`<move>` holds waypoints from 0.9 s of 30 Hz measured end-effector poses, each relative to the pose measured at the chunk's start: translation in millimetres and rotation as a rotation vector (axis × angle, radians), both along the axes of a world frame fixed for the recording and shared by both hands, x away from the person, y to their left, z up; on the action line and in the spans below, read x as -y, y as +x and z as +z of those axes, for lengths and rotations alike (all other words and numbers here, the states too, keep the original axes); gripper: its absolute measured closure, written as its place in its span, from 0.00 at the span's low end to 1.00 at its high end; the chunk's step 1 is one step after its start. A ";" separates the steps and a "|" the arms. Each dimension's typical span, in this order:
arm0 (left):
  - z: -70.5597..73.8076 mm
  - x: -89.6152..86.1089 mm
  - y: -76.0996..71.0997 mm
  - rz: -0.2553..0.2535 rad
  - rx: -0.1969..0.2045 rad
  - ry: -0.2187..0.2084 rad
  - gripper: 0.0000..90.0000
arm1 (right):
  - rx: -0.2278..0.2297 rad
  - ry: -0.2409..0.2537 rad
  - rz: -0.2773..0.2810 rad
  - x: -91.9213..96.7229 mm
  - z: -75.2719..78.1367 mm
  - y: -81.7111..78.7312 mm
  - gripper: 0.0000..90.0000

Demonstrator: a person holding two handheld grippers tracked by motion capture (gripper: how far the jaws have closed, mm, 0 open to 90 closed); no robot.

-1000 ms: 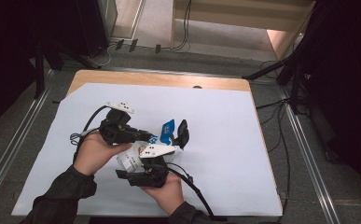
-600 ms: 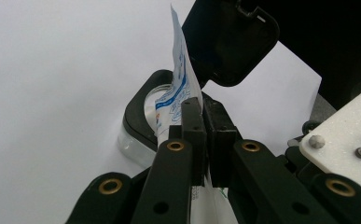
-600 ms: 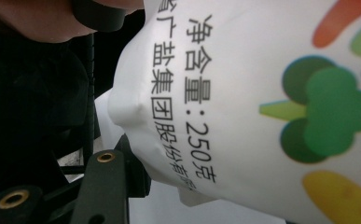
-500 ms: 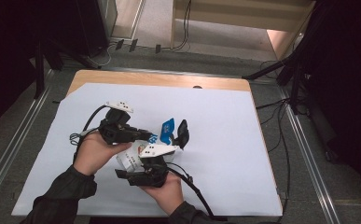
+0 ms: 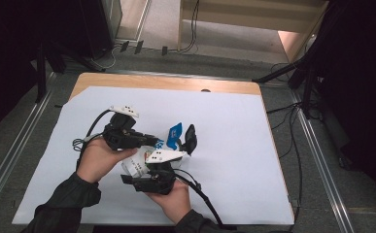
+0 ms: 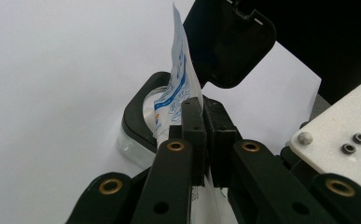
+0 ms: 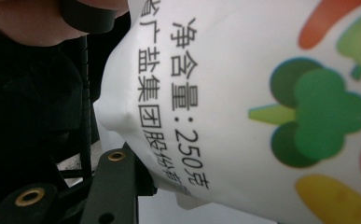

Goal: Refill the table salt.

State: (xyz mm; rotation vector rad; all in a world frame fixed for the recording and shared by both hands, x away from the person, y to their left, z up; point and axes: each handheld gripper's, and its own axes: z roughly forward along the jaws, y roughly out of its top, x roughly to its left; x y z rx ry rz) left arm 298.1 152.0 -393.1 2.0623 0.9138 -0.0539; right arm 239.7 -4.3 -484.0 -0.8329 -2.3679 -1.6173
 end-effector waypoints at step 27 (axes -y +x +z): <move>0.5 -2.0 1.1 0.010 -0.004 -0.003 0.99 | -0.008 0.003 0.027 -0.7 1.9 1.8 0.61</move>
